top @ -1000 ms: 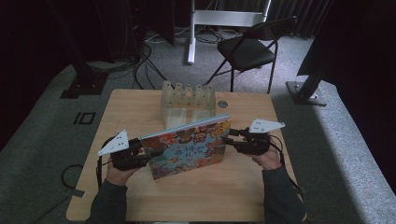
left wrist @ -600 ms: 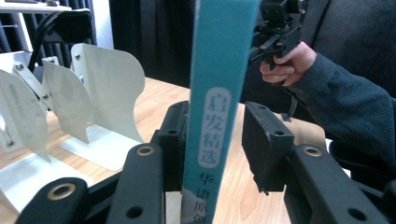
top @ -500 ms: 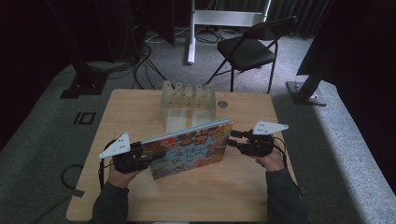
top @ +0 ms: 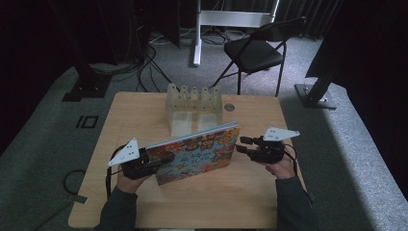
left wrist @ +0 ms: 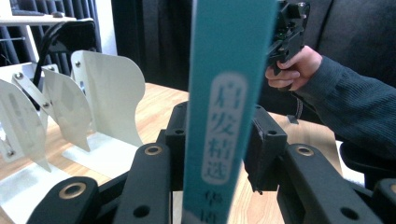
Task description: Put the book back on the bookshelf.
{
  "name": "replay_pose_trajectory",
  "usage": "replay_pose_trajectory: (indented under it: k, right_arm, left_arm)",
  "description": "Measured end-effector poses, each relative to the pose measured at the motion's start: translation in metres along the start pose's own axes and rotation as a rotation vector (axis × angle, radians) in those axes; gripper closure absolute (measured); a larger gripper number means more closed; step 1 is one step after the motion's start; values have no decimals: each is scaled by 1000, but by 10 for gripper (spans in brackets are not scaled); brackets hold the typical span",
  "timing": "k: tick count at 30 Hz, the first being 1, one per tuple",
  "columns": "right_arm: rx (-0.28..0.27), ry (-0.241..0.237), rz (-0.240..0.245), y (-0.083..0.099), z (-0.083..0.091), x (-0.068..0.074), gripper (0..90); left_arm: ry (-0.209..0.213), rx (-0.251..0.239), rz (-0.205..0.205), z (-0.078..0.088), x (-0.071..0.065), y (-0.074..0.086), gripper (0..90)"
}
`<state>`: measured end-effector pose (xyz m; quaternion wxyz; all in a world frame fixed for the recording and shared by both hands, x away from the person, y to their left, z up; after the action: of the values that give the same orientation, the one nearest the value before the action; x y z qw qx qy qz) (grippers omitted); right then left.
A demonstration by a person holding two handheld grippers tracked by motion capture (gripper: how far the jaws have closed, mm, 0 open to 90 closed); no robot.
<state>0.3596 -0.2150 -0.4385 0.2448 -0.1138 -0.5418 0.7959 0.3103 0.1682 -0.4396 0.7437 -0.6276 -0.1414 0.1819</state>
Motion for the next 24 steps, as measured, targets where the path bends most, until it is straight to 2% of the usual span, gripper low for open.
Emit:
replay_pose_trajectory:
  k: [6,15,21,24]
  right_arm:
    - [4,8,-16,8,2,-2,577]
    - [-2,20,-48,21,7,-5,578]
    - [0,37,-66,29,8,-7,579]
    - [11,62,-62,33,7,-6,580]
  left_arm:
    - [9,25,-18,-13,-3,6,683]
    - [-8,9,-49,-14,-6,7,702]
    - [-4,16,-94,-13,-11,7,748]
    - [-19,26,-120,-13,-14,7,771]
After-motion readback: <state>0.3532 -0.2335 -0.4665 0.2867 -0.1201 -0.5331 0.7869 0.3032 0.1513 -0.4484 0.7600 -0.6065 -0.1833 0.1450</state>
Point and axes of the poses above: each handheld gripper's, and its own axes: z roughly backward along the jaws, y roughly out of its underside, x roughly to its left, the point moved 3 cm from there along -z, roughly forward along the jaws, and after that the axes turned 1 degree about -y, right-handed, at the moved point
